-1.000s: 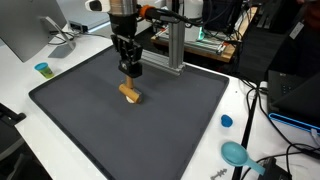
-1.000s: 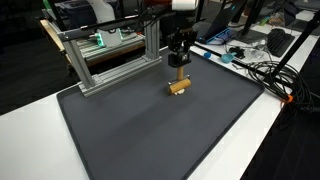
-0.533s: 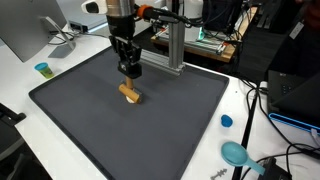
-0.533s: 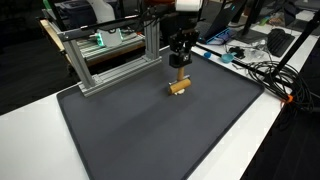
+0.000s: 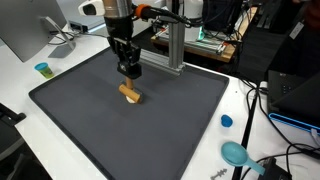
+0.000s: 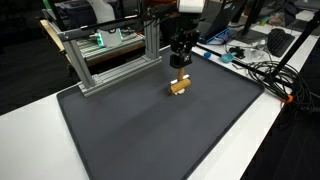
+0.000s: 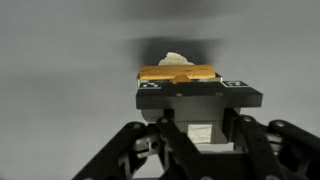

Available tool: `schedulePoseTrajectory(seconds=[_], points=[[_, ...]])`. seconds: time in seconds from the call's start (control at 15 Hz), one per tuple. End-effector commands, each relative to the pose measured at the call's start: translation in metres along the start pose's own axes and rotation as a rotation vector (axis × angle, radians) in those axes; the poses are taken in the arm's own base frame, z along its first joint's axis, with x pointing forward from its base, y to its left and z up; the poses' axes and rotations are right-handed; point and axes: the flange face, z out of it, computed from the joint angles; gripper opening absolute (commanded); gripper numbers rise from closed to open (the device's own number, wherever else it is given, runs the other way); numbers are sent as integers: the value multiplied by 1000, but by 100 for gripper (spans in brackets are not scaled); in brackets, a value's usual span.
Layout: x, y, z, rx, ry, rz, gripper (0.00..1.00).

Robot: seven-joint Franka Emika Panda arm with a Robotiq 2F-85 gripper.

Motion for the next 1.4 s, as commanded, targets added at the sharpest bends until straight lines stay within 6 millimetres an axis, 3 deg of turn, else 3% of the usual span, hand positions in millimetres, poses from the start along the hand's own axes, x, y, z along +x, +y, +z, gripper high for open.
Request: schedulePoseTrajectory(seconds=[0.0,0.6,0.87,1.07,1.33], points=[[-7,-7,32,35,-121,-18,22],[0,-3,34,28,-161,3,22],[9,21,8,65,-46,114,22],[15,32,11,79,-35,171,22],[16,28,16,74,-20,217,22]])
